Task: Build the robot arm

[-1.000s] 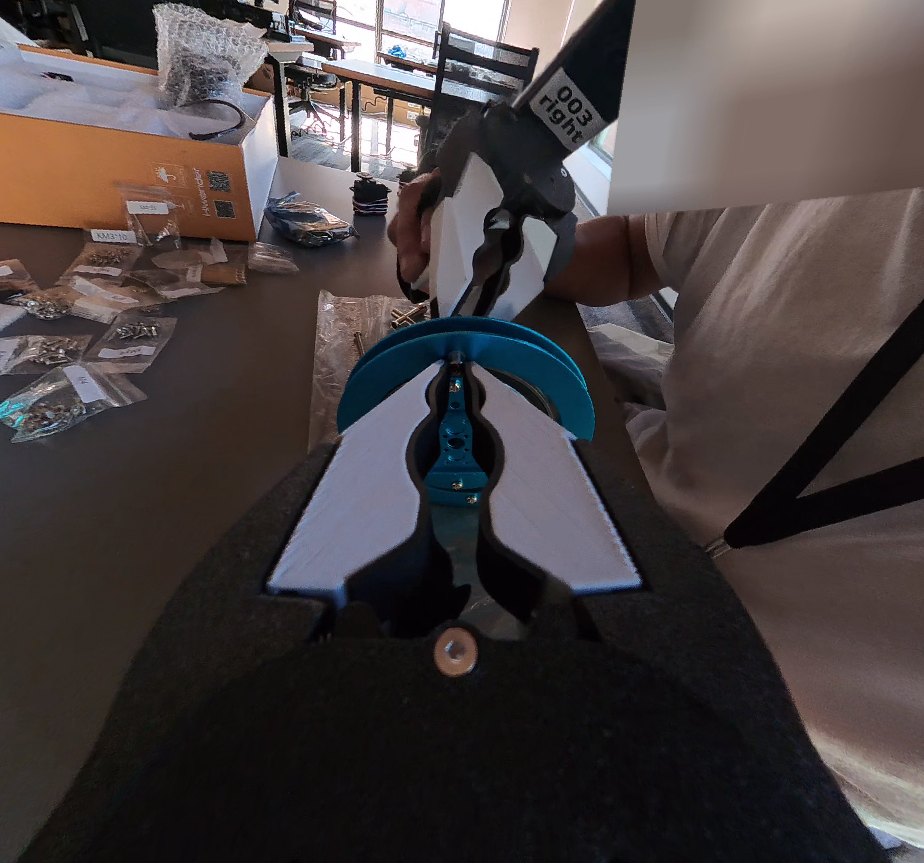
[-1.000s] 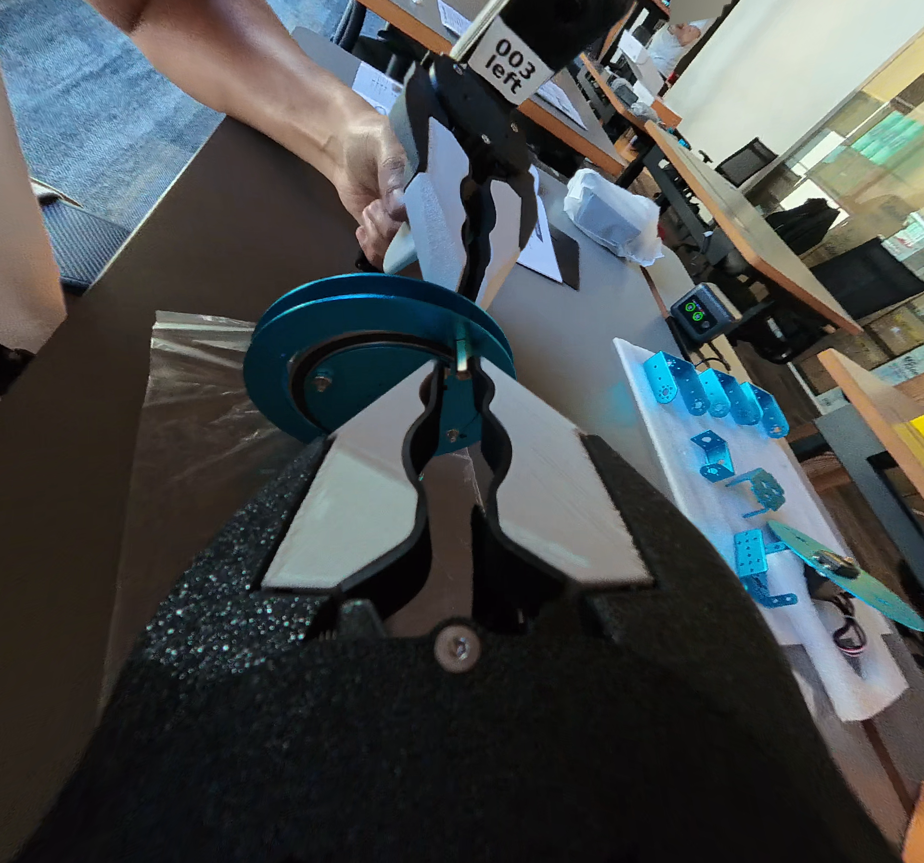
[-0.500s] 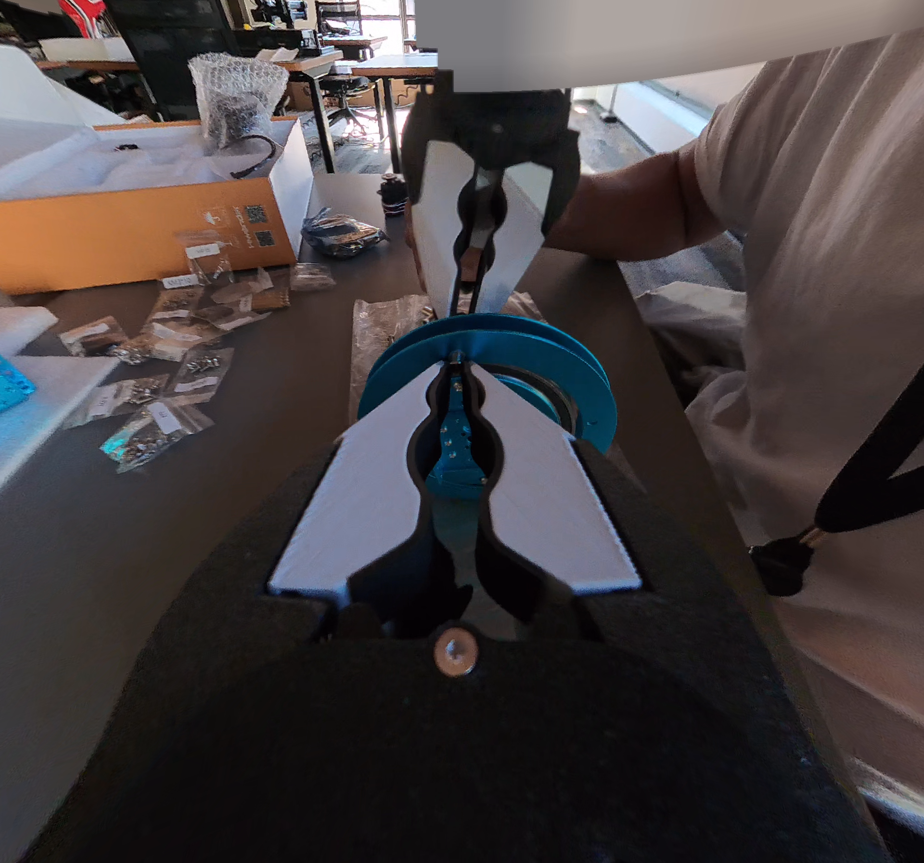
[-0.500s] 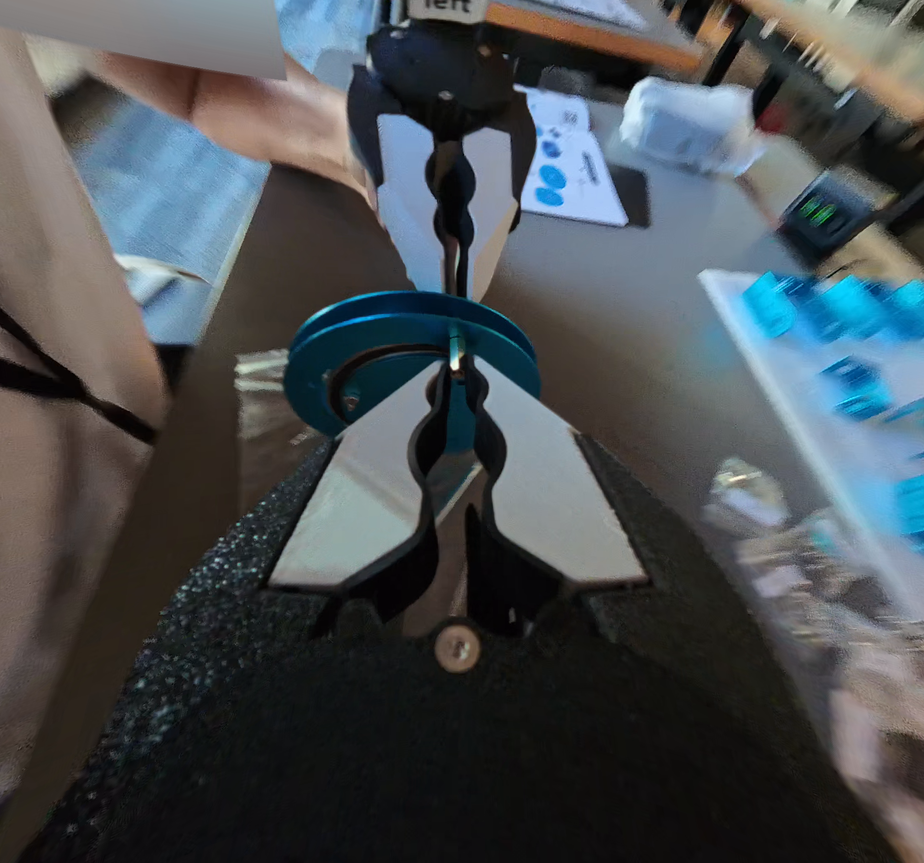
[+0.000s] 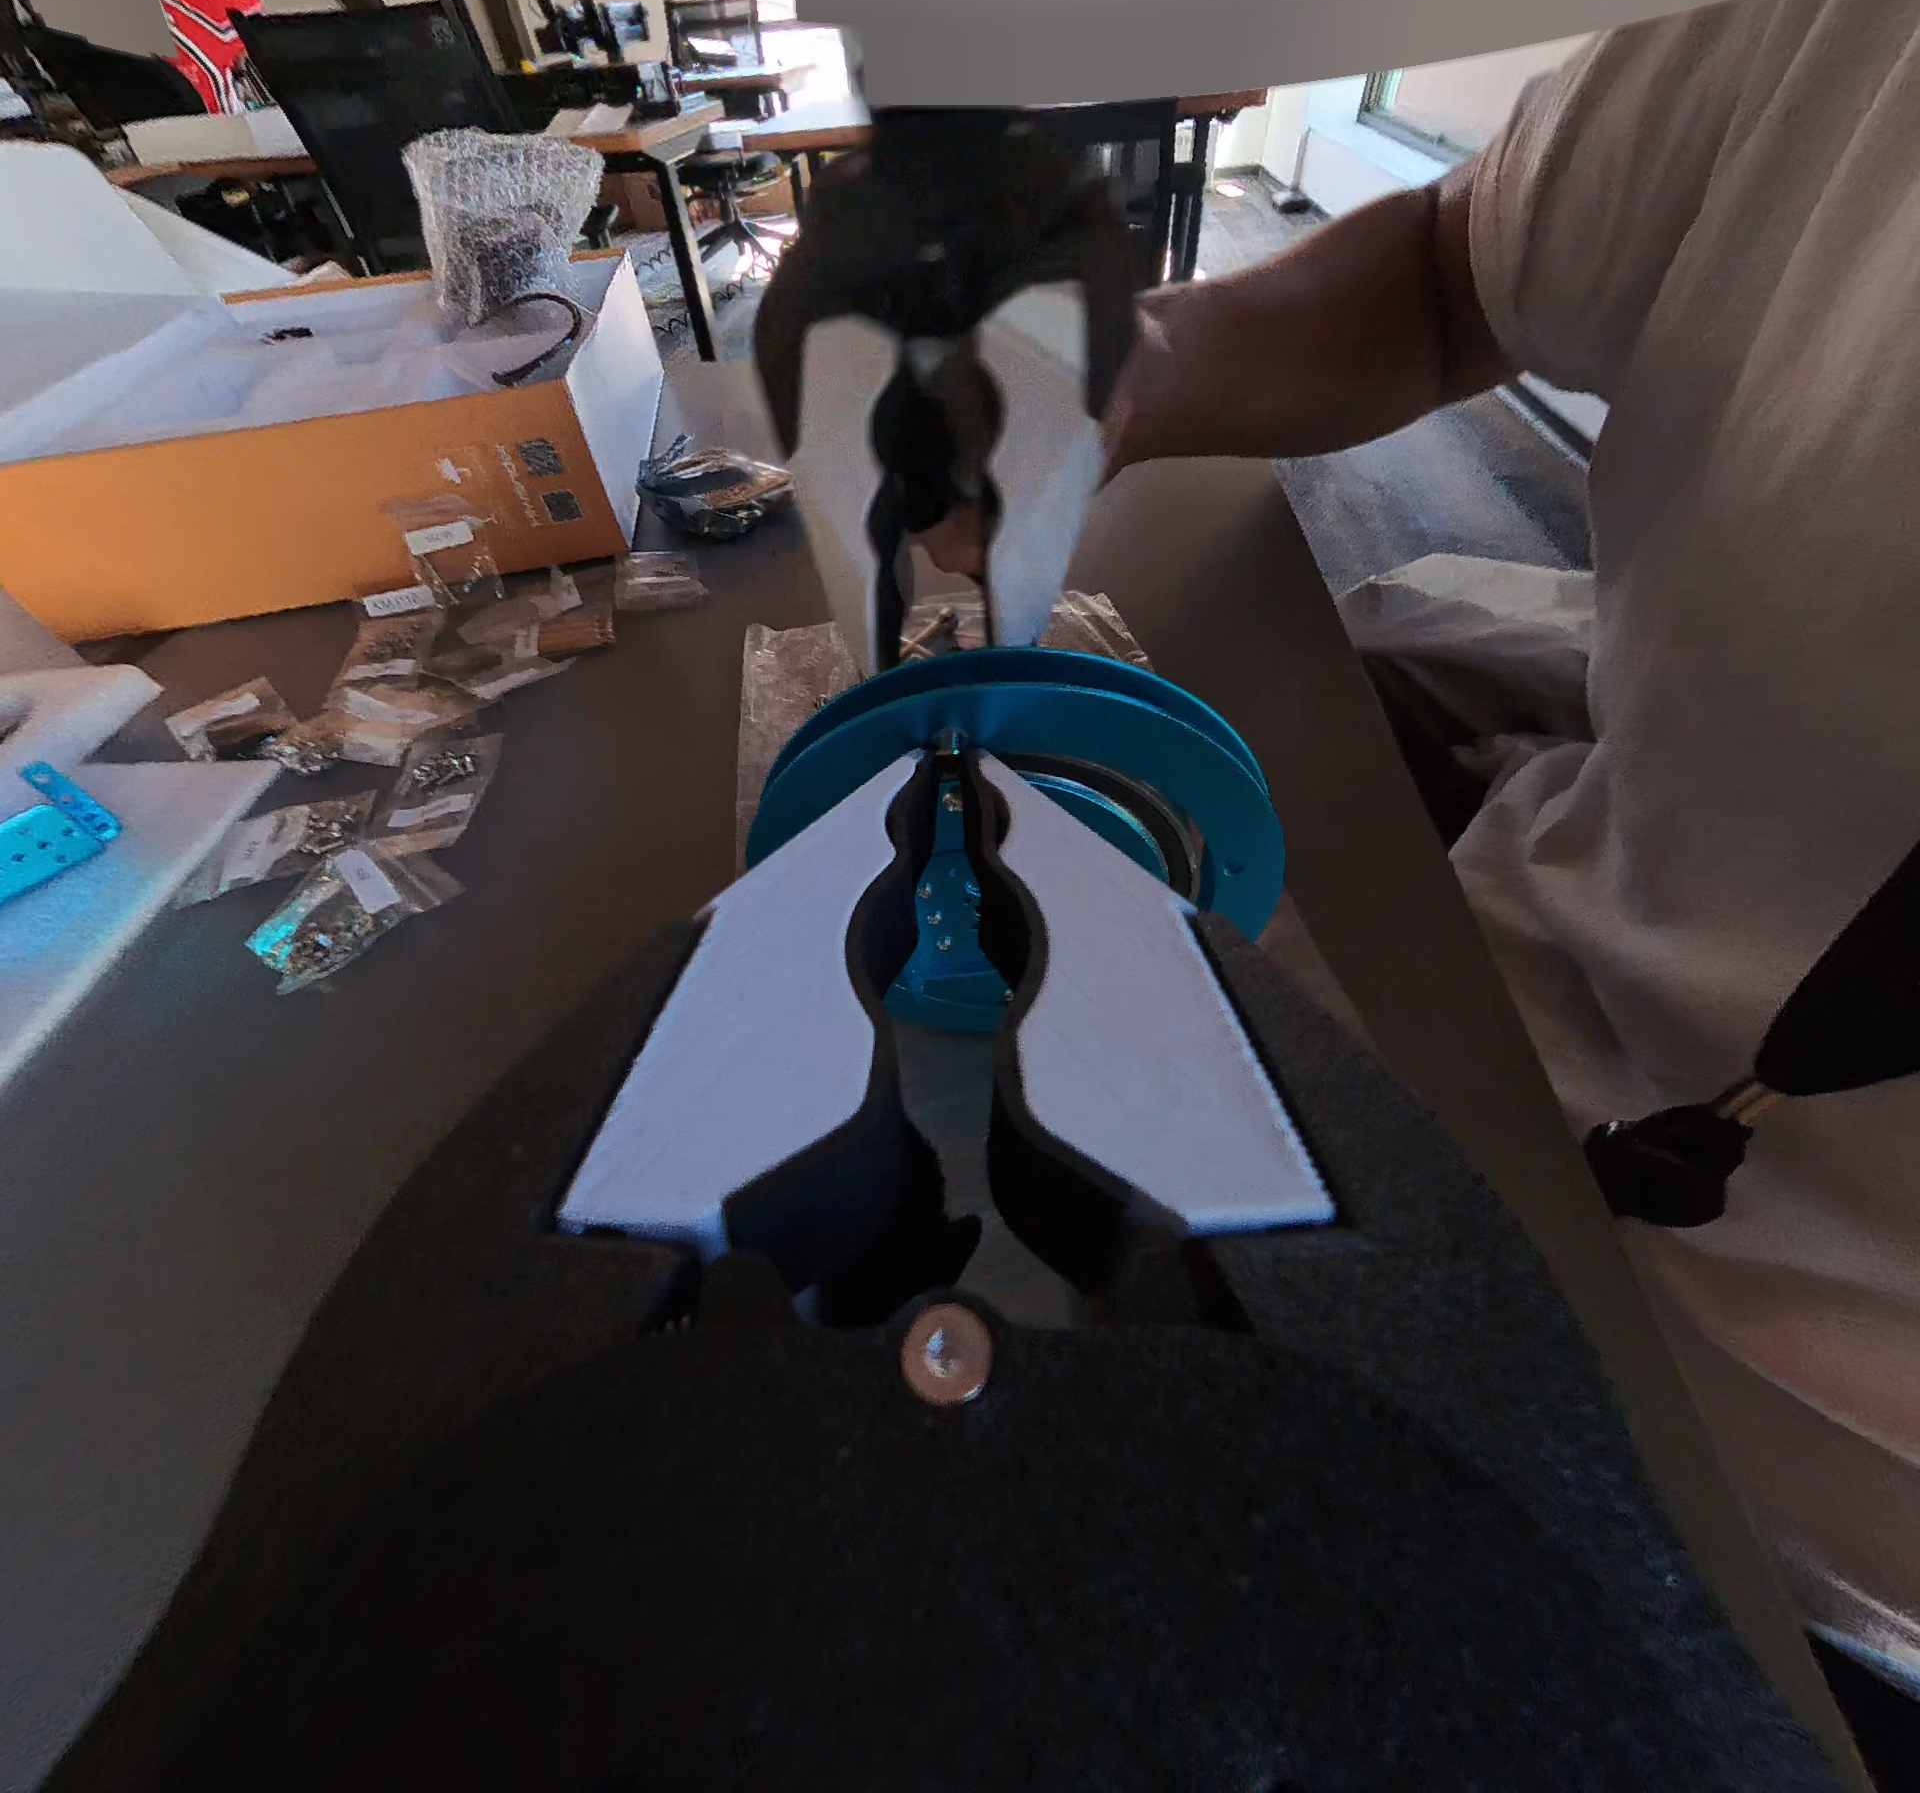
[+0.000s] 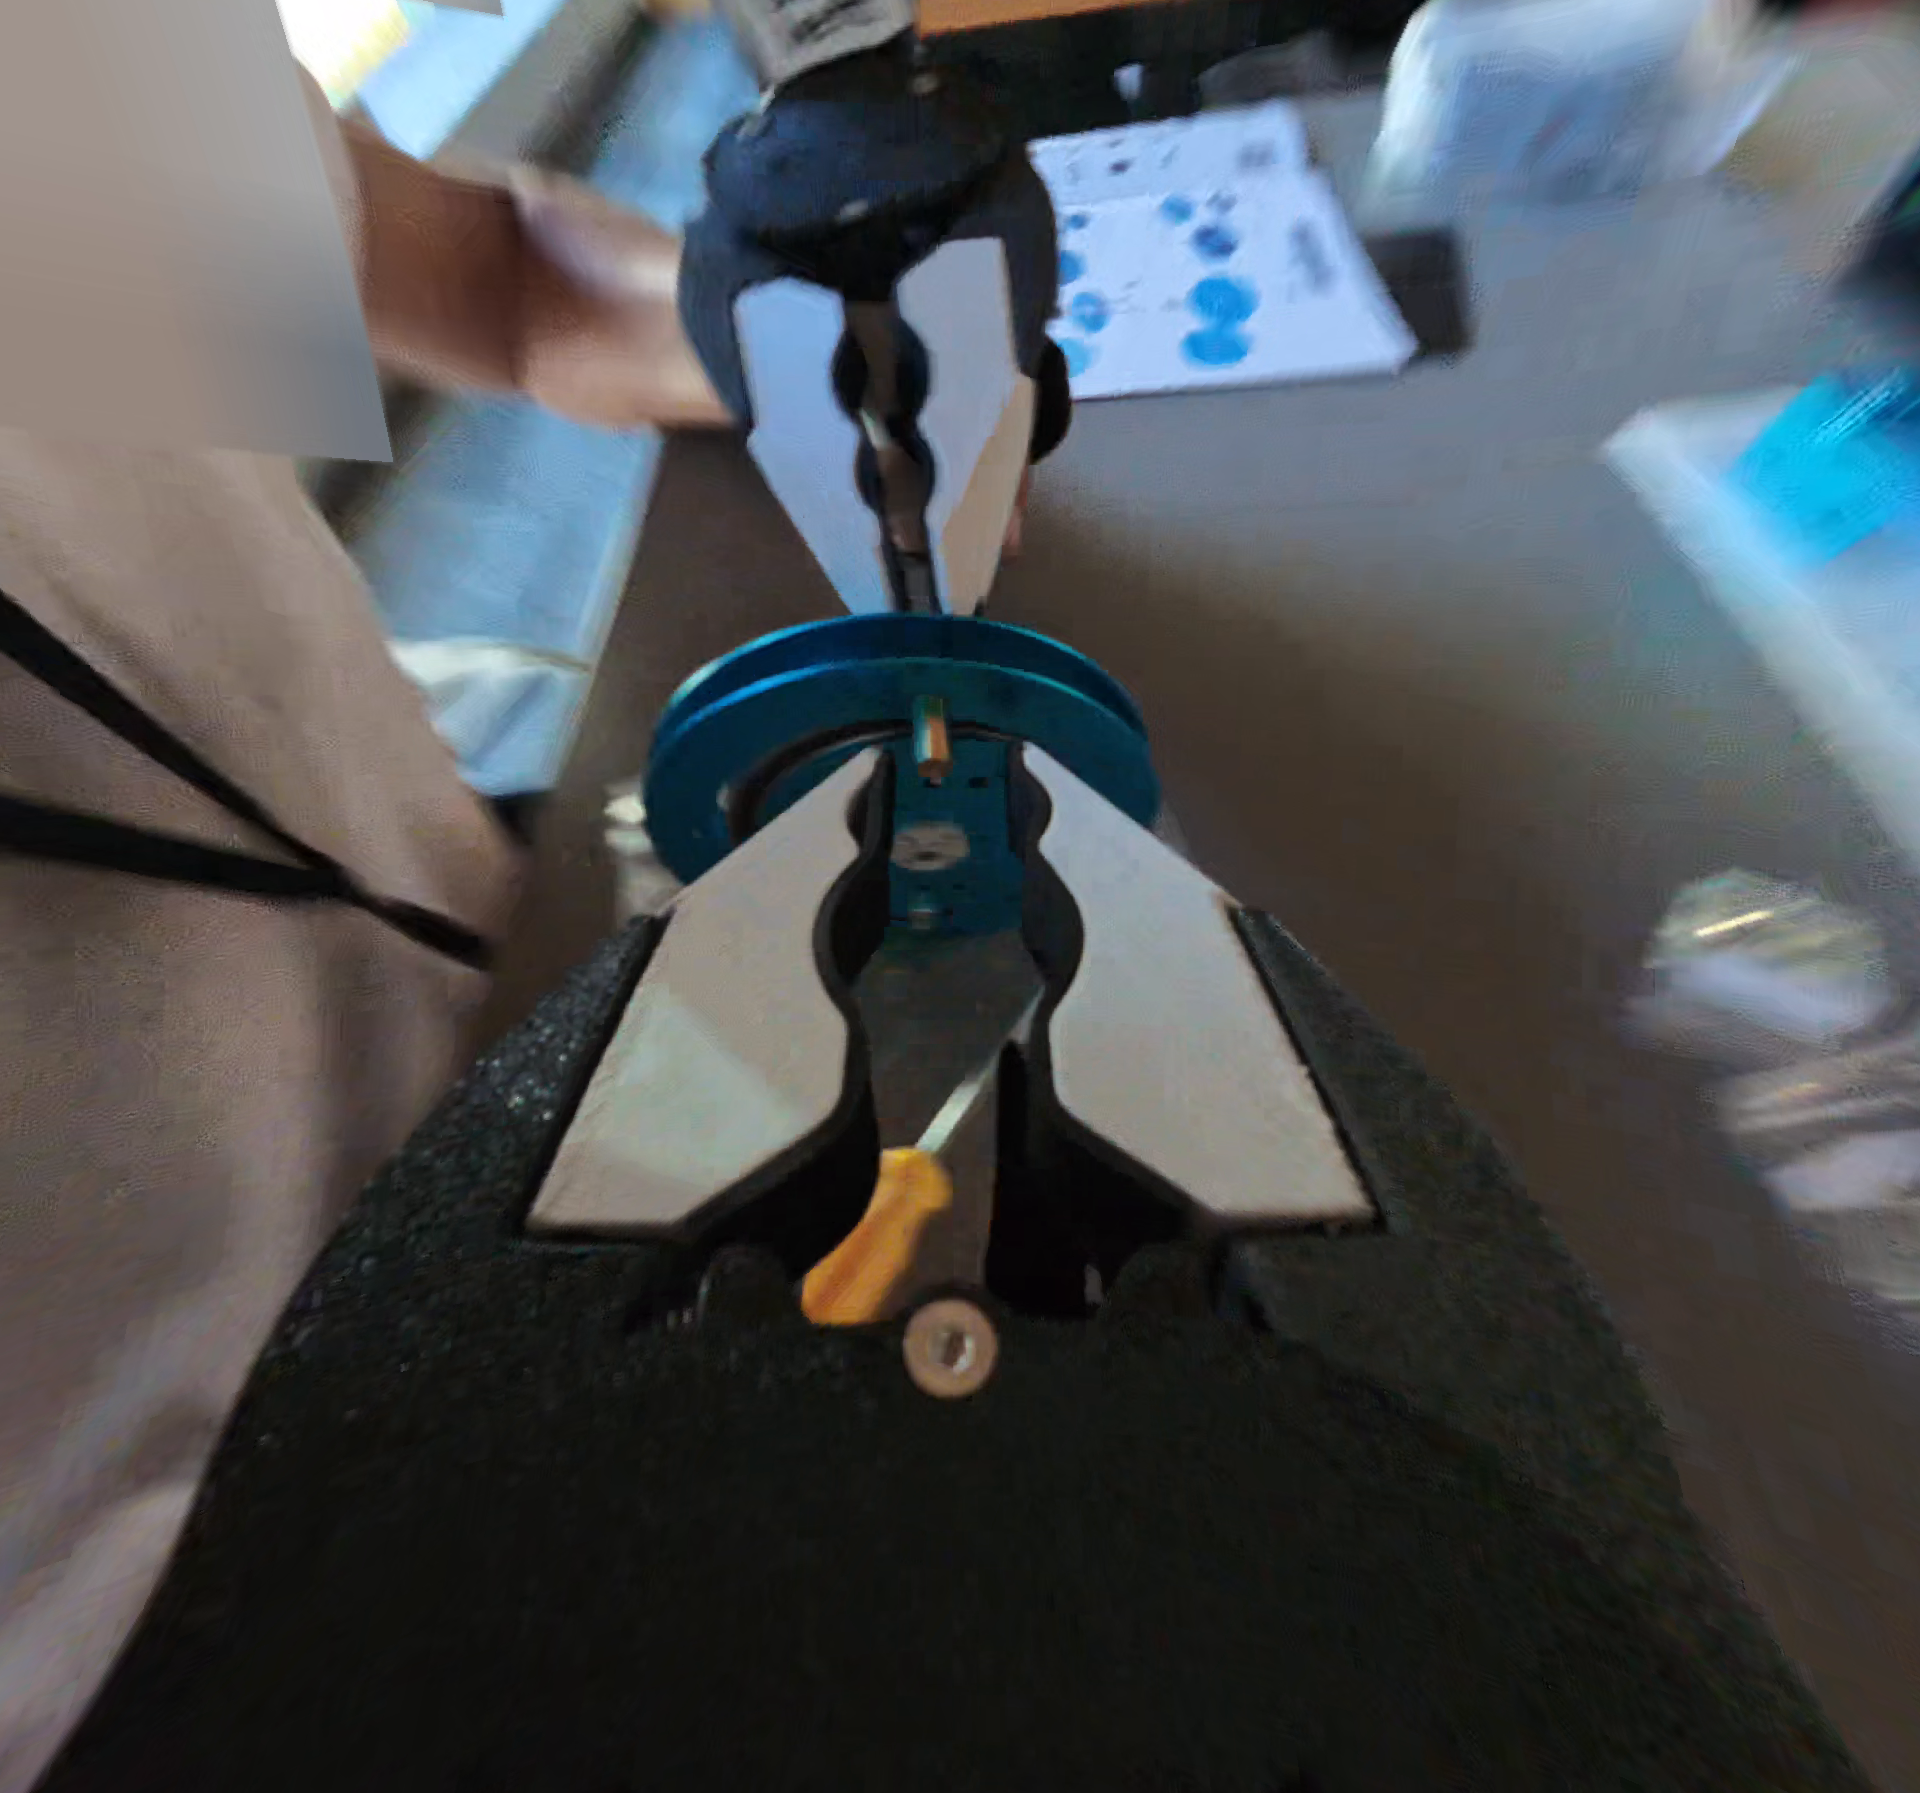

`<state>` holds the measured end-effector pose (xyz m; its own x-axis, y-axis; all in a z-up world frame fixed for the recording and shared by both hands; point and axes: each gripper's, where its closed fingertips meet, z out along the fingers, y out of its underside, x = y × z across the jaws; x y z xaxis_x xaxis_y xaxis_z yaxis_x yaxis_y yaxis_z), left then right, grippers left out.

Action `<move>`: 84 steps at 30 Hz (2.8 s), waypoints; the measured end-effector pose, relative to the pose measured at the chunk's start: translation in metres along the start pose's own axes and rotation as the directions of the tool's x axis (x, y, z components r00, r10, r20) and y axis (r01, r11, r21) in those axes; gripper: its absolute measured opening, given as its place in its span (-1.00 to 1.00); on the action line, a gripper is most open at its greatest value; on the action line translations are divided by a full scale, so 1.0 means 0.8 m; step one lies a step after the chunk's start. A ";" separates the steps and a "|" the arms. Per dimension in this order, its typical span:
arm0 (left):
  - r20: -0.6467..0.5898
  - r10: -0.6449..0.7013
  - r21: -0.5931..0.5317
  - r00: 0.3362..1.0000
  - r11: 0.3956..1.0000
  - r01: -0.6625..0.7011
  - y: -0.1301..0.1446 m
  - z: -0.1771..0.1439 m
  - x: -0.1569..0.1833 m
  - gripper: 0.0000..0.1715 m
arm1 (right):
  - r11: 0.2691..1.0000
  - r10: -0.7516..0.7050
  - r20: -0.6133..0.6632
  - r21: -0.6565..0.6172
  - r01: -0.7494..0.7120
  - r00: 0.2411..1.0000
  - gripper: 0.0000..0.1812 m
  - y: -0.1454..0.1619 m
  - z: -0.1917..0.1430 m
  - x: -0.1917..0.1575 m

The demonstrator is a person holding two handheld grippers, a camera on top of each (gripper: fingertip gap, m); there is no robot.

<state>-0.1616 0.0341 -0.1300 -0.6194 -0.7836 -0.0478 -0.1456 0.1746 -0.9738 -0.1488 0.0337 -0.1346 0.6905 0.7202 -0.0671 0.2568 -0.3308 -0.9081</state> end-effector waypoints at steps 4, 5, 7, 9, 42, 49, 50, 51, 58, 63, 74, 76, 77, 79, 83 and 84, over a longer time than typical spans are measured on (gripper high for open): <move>-0.025 -0.085 0.005 0.996 0.996 0.085 0.000 0.002 -0.001 -0.97 | 0.834 -0.549 -0.276 -0.237 0.498 0.788 -0.72 0.006 0.005 0.003; -0.030 -0.092 0.006 0.995 0.996 0.092 0.000 0.002 -0.001 -0.97 | 0.785 -0.618 -0.316 -0.290 0.547 0.720 -0.75 0.004 0.006 0.006; -0.031 -0.095 0.004 0.995 0.995 0.095 0.000 0.002 0.000 -0.97 | 0.699 -0.714 -0.319 -0.364 0.615 0.623 -0.81 0.005 0.007 0.004; -0.032 -0.082 0.004 0.996 0.997 0.082 -0.002 0.002 0.001 -0.97 | 0.667 -0.742 -0.291 -0.416 0.618 0.604 -0.84 0.005 0.006 0.003; 0.072 0.113 -0.071 0.991 0.992 -0.107 0.002 0.005 0.001 -0.97 | 0.701 -0.640 -0.149 -0.515 0.493 0.754 -0.95 0.010 -0.003 0.000; 0.107 0.261 -0.101 0.960 0.963 -0.250 0.001 0.007 0.007 -0.98 | 0.796 0.532 0.208 -0.455 -0.400 0.821 -0.97 0.013 -0.005 -0.031; 0.106 0.270 -0.099 0.957 0.961 -0.260 0.001 0.008 0.009 -0.98 | 0.703 0.683 0.264 -0.489 -0.516 0.681 -0.97 0.010 -0.007 -0.036; 0.108 0.273 -0.099 0.956 0.960 -0.263 0.001 0.008 0.010 -0.97 | 0.614 0.784 0.310 -0.515 -0.599 0.537 -0.96 0.008 -0.009 -0.038; 0.095 0.137 -0.085 0.986 0.988 -0.129 0.001 0.007 0.001 -0.97 | 0.947 0.136 0.098 -0.306 -0.100 0.986 -0.82 0.007 -0.008 -0.009; 0.079 0.054 -0.072 0.995 0.996 -0.048 0.001 0.008 -0.001 -0.97 | 0.780 -0.562 -0.194 -0.448 0.437 0.804 -0.87 0.003 -0.007 -0.006; 0.140 0.267 -0.111 0.954 0.961 -0.253 0.001 0.007 0.003 -0.97 | 0.891 0.222 0.076 -0.421 -0.171 0.972 -0.96 0.004 -0.001 -0.012; 0.146 0.323 -0.123 0.935 0.944 -0.307 0.000 0.008 0.006 -0.97 | 0.768 0.575 0.211 -0.472 -0.432 0.791 -0.96 0.004 -0.004 -0.022; 0.145 0.343 -0.127 0.928 0.937 -0.327 0.001 0.008 0.008 -0.98 | 0.681 0.704 0.256 -0.508 -0.528 0.662 -0.96 0.003 -0.005 -0.026; 0.141 0.354 -0.129 0.924 0.932 -0.338 0.001 0.008 0.010 -0.98 | 0.577 0.813 0.315 -0.553 -0.601 0.490 -0.95 0.001 -0.005 -0.031; 0.132 0.246 -0.106 0.960 0.967 -0.233 0.001 0.007 0.005 -0.97 | 0.881 0.379 0.248 -0.390 -0.266 0.892 -0.94 0.003 -0.002 -0.022; 0.131 0.204 -0.102 0.970 0.976 -0.192 0.001 0.006 0.001 -0.97 | 0.933 0.128 0.145 -0.354 -0.069 0.981 -0.92 0.003 -0.002 -0.014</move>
<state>-0.1585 0.0303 -0.1324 -0.5293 -0.8027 -0.2746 -0.1022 0.3817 -0.9186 -0.1550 0.0238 -0.1354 0.6120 0.7529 -0.2422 0.4310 -0.5743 -0.6960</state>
